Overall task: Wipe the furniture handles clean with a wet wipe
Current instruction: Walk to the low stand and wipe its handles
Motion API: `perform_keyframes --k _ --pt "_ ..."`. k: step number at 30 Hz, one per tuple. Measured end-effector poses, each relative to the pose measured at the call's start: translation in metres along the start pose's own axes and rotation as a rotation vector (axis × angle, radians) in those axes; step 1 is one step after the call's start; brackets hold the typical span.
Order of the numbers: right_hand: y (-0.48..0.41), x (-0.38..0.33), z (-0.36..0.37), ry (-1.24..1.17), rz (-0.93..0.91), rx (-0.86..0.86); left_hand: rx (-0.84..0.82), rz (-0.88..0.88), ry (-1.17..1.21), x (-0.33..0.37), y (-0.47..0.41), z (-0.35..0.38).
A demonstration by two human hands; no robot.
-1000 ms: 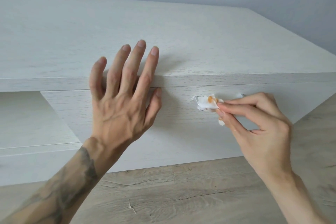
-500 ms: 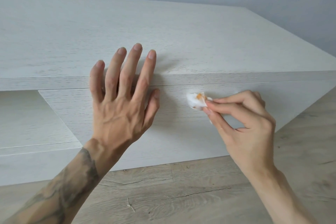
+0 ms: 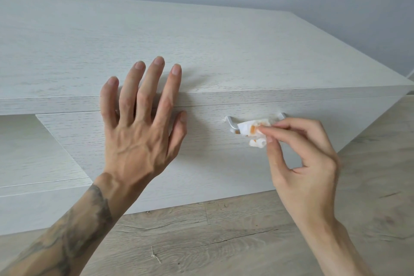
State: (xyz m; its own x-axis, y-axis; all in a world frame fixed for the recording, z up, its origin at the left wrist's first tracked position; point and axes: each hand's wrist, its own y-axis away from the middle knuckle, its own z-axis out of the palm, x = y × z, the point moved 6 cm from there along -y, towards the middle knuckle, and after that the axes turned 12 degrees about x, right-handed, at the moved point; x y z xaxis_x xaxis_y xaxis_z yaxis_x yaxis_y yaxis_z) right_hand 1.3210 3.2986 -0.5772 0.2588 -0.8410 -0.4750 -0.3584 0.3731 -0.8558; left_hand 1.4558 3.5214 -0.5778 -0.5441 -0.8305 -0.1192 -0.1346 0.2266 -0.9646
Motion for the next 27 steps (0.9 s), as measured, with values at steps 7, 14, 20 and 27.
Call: perform_keyframes --k 7,14,20,27 --pt "0.008 -0.011 0.014 0.038 -0.005 0.054 0.004 -0.002 0.000 0.001 0.001 0.000" --pt "0.018 -0.014 0.018 0.054 -0.038 0.142 0.014 -0.001 -0.010 0.000 0.000 0.000" --pt "0.016 -0.024 0.029 0.040 -0.110 0.127 0.016 0.000 -0.019 0.000 0.001 0.002" --pt "0.017 -0.026 0.030 0.040 -0.098 0.142 0.015 -0.001 -0.023 0.000 0.001 0.002"
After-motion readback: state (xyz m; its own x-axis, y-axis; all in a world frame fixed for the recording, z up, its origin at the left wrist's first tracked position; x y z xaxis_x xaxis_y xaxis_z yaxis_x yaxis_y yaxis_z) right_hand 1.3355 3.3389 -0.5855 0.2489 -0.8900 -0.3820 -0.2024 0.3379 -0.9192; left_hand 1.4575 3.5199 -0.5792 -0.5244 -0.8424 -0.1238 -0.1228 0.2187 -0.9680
